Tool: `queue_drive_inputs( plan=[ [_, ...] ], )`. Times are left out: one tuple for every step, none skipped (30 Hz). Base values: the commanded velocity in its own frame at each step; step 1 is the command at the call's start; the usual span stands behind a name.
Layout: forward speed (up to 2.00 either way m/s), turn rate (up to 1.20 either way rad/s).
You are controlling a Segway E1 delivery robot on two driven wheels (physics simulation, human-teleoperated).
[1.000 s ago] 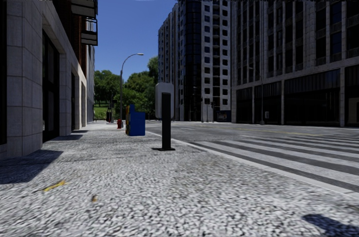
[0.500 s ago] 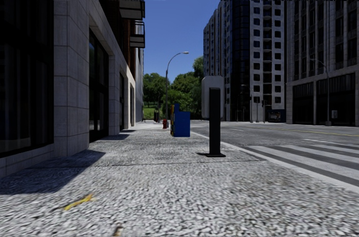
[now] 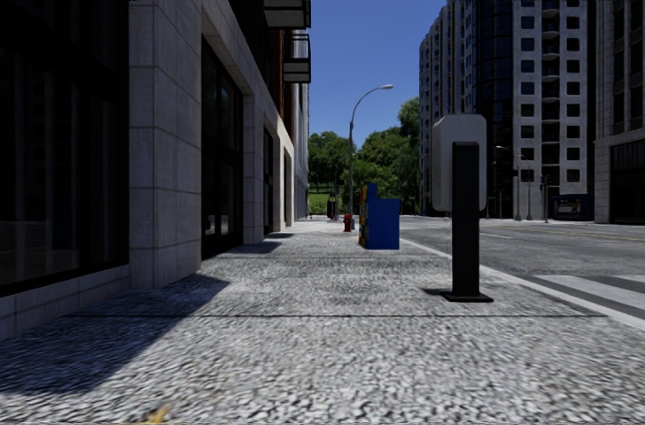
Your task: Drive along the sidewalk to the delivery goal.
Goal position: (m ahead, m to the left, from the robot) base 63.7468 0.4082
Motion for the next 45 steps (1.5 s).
queue_drive_inputs(
  plan=[
    [1.47, 0.00],
    [1.47, 0.00],
    [1.47, 0.00],
    [1.47, 0.00],
    [1.47, 0.00],
    [1.47, 0.00],
    [1.47, 0.00],
    [1.47, 0.00],
    [1.47, 0.00],
    [1.47, 0.00],
    [1.47, 0.00],
    [1.47, 0.00],
    [1.47, 0.00],
    [1.47, 0.00],
    [1.47, 0.00],
    [1.47, 0.00],
    [1.47, 0.00],
    [1.48, 0.00],
    [1.52, 0.00],
    [1.61, 0.00],
    [1.69, 0.00],
    [1.72, 0.00],
    [1.72, 0.00],
    [1.73, 0.00],
    [1.73, 0.00],
    [1.74, 0.00],
    [1.74, 0.00],
    [1.74, 0.00],
    [1.66, 0.00],
    [1.55, 0.00],
    [1.55, 0.00],
    [1.51, 0.00],
    [1.50, 0.00],
    [1.49, 0.00],
    [1.49, 0.00],
    [1.49, 0.00],
    [1.49, 0.00],
    [1.49, 0.00],
    [1.49, 0.00],
    [1.49, 0.00],
    [1.49, 0.00],
    [1.49, 0.00],
    [1.49, 0.00],
    [1.49, 0.00],
    [1.49, 0.00]
  ],
)
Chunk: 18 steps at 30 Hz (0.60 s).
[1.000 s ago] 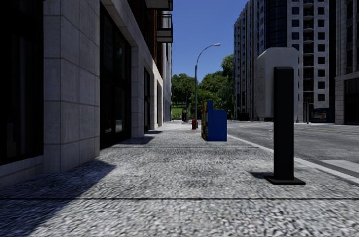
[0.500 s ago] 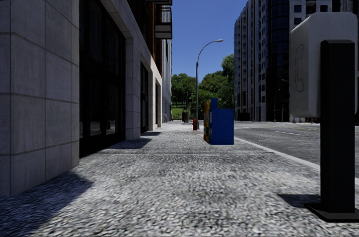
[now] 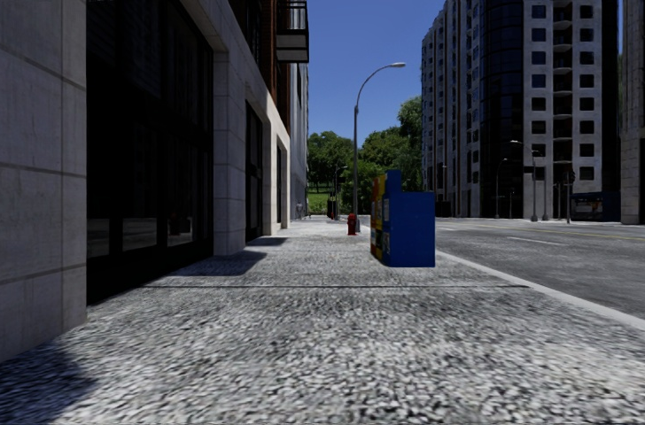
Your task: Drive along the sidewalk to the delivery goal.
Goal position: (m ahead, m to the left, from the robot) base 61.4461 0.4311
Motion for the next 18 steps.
queue_drive_inputs(
  plan=[
    [1.49, 0.00],
    [1.49, 0.00],
    [1.49, 0.00],
    [1.49, 0.00],
    [1.49, 0.00],
    [1.49, 0.00],
    [1.49, 0.00],
    [1.49, 0.00],
    [1.49, 0.00],
    [1.49, 0.00],
    [1.49, 0.00],
    [1.49, 0.00],
    [1.49, 0.00],
    [1.49, 0.00],
    [1.49, 0.00],
    [1.49, 0.00],
    [1.49, 0.00],
    [1.49, 0.00]
  ],
)
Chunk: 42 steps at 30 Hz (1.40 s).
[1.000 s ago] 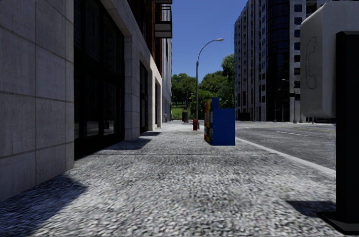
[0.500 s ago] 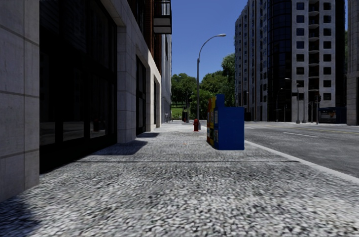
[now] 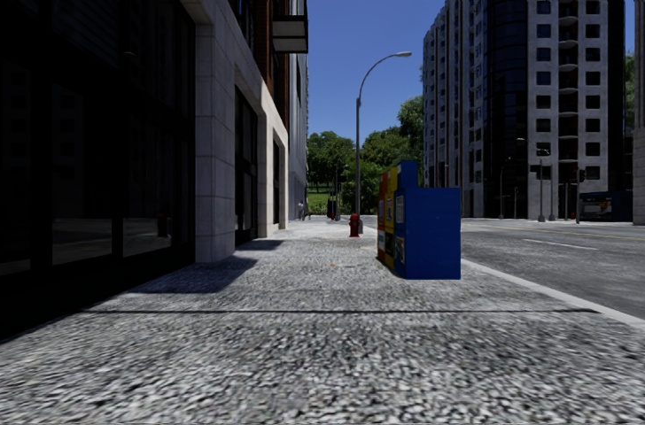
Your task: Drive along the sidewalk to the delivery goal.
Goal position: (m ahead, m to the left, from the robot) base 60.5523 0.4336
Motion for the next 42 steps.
queue_drive_inputs(
  plan=[
    [1.49, 0.00],
    [1.49, 0.00],
    [1.49, 0.00],
    [1.49, 0.00],
    [1.49, 0.00],
    [1.49, 0.00],
    [1.49, 0.00],
    [1.49, 0.00],
    [1.49, 0.00],
    [1.49, 0.00],
    [1.49, 0.00],
    [1.49, 0.00],
    [1.49, 0.00],
    [1.49, 0.00],
    [1.49, 0.00],
    [1.49, 0.00],
    [1.49, 0.00],
    [1.49, 0.00],
    [1.49, 0.00],
    [1.49, 0.00],
    [1.49, 0.00],
    [1.49, 0.00],
    [1.49, 0.00],
    [1.49, 0.00],
    [1.49, 0.00],
    [1.49, 0.00],
    [1.49, 0.00],
    [1.49, 0.00],
    [1.49, 0.00],
    [1.49, 0.00],
    [1.49, 0.00],
    [1.49, 0.00],
    [1.49, 0.00],
    [1.49, 0.00],
    [1.49, 0.00],
    [1.49, 0.00],
    [1.49, 0.00],
    [1.49, 0.00],
    [1.49, 0.00],
    [1.49, 0.00],
    [1.49, 0.00],
    [1.49, 0.00]
  ],
)
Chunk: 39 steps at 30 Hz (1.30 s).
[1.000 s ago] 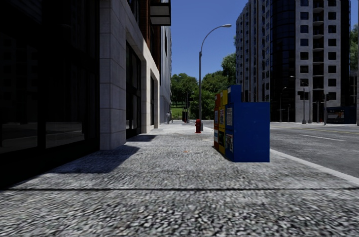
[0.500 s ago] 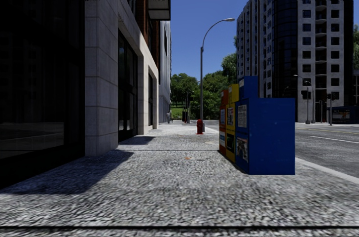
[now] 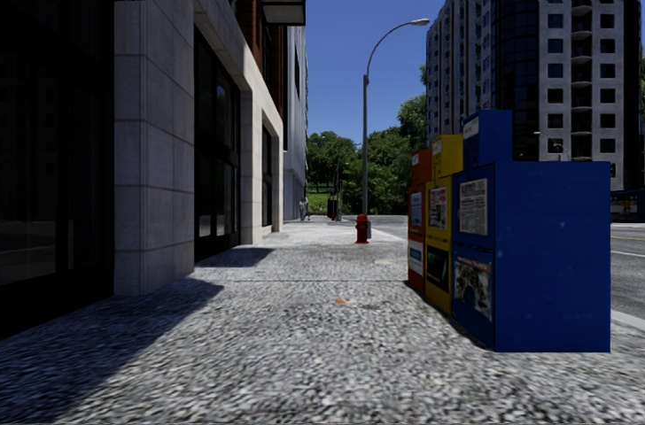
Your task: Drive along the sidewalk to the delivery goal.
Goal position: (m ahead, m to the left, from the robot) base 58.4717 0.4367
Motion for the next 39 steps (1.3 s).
queue_drive_inputs(
  plan=[
    [1.49, 0.00],
    [1.49, 0.00],
    [1.49, 0.00],
    [1.49, 0.00],
    [1.49, 0.00],
    [1.49, 0.00],
    [1.49, 0.00],
    [1.49, 0.00],
    [1.49, 0.00],
    [1.49, 0.00],
    [1.49, 0.00],
    [1.49, 0.00],
    [1.49, 0.00],
    [1.49, 0.00],
    [1.49, 0.00],
    [1.49, 0.00],
    [1.49, 0.00],
    [1.49, 0.00],
    [1.49, 0.00],
    [1.49, 0.00],
    [1.49, 0.00],
    [1.49, 0.00],
    [1.49, 0.00],
    [1.49, 0.00],
    [1.49, 0.00],
    [1.49, 0.00],
    [1.49, 0.00],
    [1.49, 0.00],
    [1.49, 0.00],
    [1.49, 0.00],
    [1.49, 0.00],
    [1.49, 0.00],
    [1.49, 0.00],
    [1.49, 0.00],
    [1.49, 0.00],
    [1.49, 0.00],
    [1.49, 0.00],
    [1.49, 0.00],
    [1.49, 0.00]
  ],
)
